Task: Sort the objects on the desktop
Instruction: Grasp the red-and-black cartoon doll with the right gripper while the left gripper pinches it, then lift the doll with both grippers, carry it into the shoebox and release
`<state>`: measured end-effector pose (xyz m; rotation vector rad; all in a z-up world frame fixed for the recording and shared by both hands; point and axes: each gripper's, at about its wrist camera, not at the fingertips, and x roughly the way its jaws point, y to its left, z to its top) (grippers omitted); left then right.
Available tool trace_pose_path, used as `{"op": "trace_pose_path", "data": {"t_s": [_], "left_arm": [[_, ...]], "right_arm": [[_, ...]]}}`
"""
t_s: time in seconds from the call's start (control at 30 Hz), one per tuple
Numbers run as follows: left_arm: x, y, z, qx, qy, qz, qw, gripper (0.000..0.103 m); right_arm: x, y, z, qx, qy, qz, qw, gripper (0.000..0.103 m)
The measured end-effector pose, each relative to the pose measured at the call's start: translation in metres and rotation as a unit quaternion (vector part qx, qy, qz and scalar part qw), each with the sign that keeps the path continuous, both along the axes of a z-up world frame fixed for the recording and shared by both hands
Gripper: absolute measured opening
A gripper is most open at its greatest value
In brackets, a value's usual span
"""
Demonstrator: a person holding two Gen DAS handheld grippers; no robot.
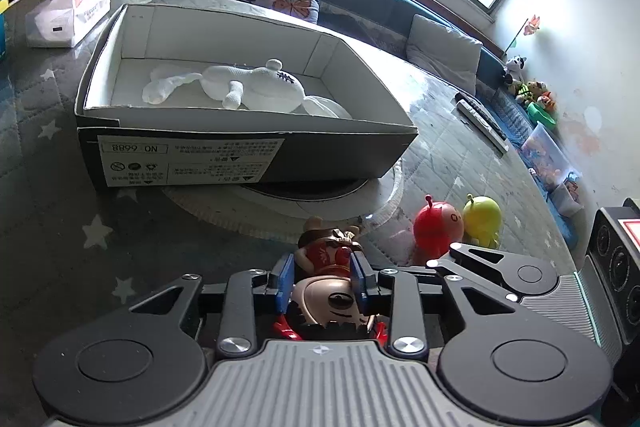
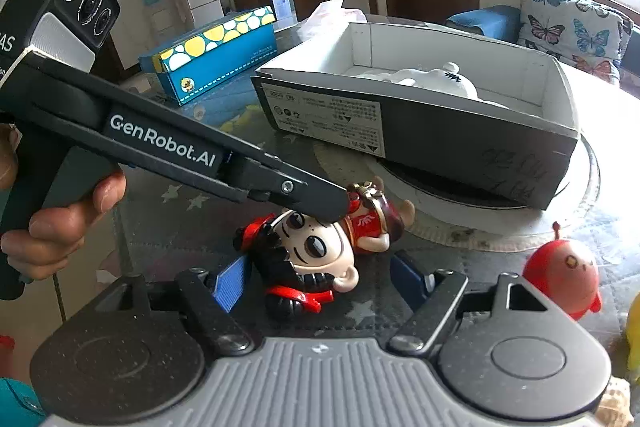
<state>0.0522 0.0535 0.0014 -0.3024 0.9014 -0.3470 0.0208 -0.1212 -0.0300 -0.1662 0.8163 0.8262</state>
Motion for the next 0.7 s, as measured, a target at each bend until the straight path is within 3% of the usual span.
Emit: {"op": "trace_pose_path", "data": {"t_s": [0.23,0.43,0.7], "left_arm": [[0.009,-0.007,0.000,0.019,0.014,-0.021,0.9995,0.039],[0.020,-0.005,-0.005,0.009,0.040,-0.018,0.9990,0.039],[0.020,-0.004,-0.008,0.006,0.039,-0.015,0.9991,0.041]], "right_arm": [[-0.001,0.004,-0.002,-0.001,0.003,0.000,1.000,0.072],[-0.002,0.007,-0.001,0.001,0.003,0.004,1.000,0.065],[-0.002,0.010,-0.002,0.005,0.004,0.007,1.000,0.059]]}}
